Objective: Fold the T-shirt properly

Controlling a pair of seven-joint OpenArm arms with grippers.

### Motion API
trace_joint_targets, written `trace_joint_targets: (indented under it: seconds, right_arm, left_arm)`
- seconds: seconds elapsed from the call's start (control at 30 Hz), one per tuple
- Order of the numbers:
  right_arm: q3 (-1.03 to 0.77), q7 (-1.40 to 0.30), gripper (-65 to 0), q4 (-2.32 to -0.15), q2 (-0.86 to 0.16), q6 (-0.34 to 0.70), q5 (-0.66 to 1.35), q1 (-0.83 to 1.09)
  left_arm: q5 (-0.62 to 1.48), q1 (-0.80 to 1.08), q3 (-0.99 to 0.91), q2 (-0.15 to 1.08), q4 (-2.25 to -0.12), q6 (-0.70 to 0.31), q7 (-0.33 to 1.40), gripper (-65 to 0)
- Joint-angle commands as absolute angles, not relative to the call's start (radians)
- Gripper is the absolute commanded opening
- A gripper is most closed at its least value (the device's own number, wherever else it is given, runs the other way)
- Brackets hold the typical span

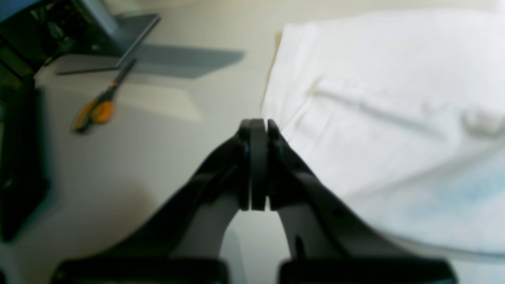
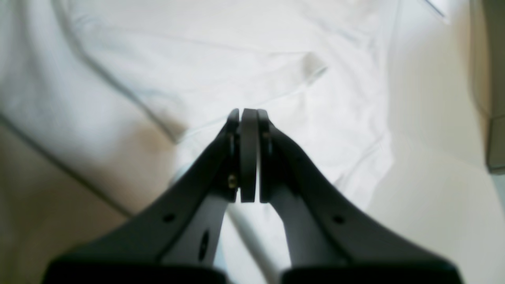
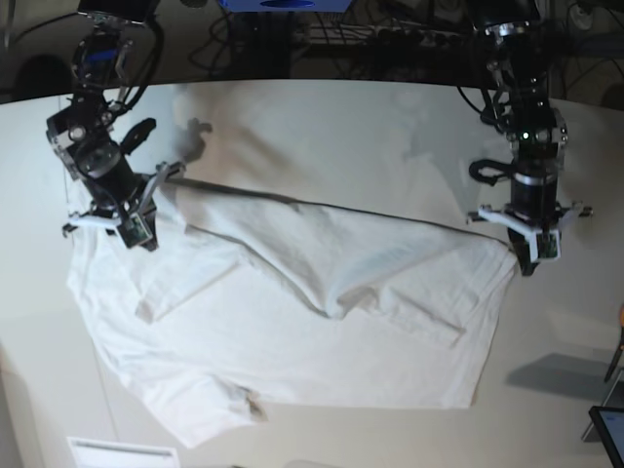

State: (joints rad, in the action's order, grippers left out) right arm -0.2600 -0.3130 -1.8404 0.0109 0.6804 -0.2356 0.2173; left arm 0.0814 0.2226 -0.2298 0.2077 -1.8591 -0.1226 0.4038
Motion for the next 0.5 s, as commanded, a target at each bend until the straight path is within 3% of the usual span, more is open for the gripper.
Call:
trace_joint_targets:
  seconds: [0.0, 0.2, 0.47]
  right_arm:
    - [-0.266, -0.263, -64.7, -1.863, 0.002, 0.671, -0.188, 0.219]
    - [-0.446, -0.179, -64.7, -1.867, 0.024, 0.668, 0.008, 0.303]
    - [-0.57, -0.179, -64.7, -1.937, 0.03, 0.671, 0.091, 0.447]
  left_arm:
    - [0.084, 0.251, -0.243, 0.222, -1.885, -0.117, 0.302, -65.0]
    - [0.084, 0.463, -0.263, 0.228, -1.885, -0.117, 0.016, -65.0]
    - [0.084, 0.615, -0.254, 0.22, -1.882, -0.117, -0.091, -65.0]
